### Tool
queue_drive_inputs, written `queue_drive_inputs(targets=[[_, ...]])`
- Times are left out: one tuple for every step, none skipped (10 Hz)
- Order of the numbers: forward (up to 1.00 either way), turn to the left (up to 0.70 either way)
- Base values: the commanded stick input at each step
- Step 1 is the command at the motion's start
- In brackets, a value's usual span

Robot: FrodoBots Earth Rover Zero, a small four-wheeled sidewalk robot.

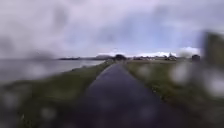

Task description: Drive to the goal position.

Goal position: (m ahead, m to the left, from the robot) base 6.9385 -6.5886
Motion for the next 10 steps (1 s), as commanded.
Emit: queue_drive_inputs(targets=[[0.7,0.0],[0.7,0.0],[0.7,0.0],[0.7,0.0],[0.7,0.0],[0.7,0.0],[0.7,0.0],[0.7,0.0],[0.7,0.0],[0.7,0.0]])
